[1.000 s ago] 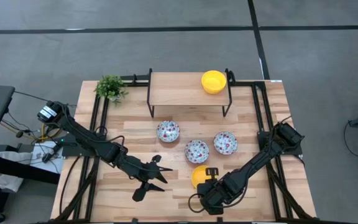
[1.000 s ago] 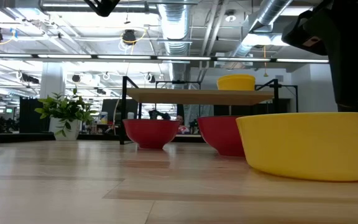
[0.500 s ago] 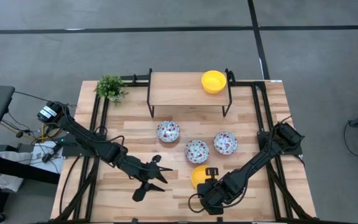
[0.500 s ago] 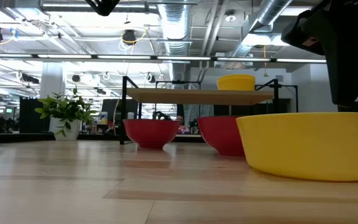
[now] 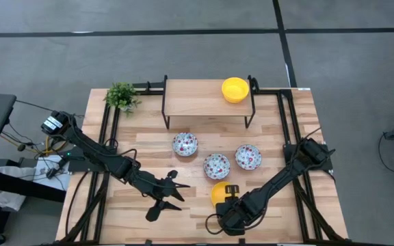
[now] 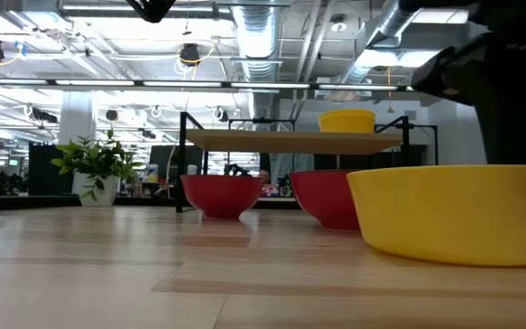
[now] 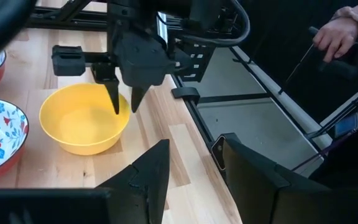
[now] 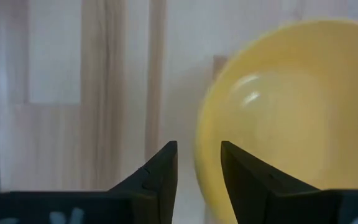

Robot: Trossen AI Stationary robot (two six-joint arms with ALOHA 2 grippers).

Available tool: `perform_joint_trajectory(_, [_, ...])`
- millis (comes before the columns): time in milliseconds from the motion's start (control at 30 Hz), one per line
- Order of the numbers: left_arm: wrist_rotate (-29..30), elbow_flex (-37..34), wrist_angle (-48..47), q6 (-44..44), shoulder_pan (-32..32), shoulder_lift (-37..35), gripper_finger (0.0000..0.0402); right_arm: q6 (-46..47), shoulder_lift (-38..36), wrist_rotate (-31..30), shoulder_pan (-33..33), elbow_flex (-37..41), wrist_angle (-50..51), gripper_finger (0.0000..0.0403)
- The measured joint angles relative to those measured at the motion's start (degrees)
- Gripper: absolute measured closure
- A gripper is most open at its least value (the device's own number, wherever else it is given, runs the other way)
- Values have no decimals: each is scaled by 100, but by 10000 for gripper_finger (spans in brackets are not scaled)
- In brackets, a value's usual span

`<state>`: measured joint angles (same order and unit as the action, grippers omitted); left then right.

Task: Pick & Place Mini bowls
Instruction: Stack the yellow bowl on top of the yellow bowl on the shelf

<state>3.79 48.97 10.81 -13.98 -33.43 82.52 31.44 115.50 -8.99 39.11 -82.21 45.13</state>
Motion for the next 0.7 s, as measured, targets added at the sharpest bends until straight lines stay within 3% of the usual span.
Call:
perform_joint_trajectory(500, [0, 2, 17, 0, 0, 0, 252, 161, -37, 3, -101, 0, -110, 291])
perform_joint_trajectory(700, [0, 2, 20, 0, 0, 0, 252, 373, -37, 7, -103, 0, -110, 316])
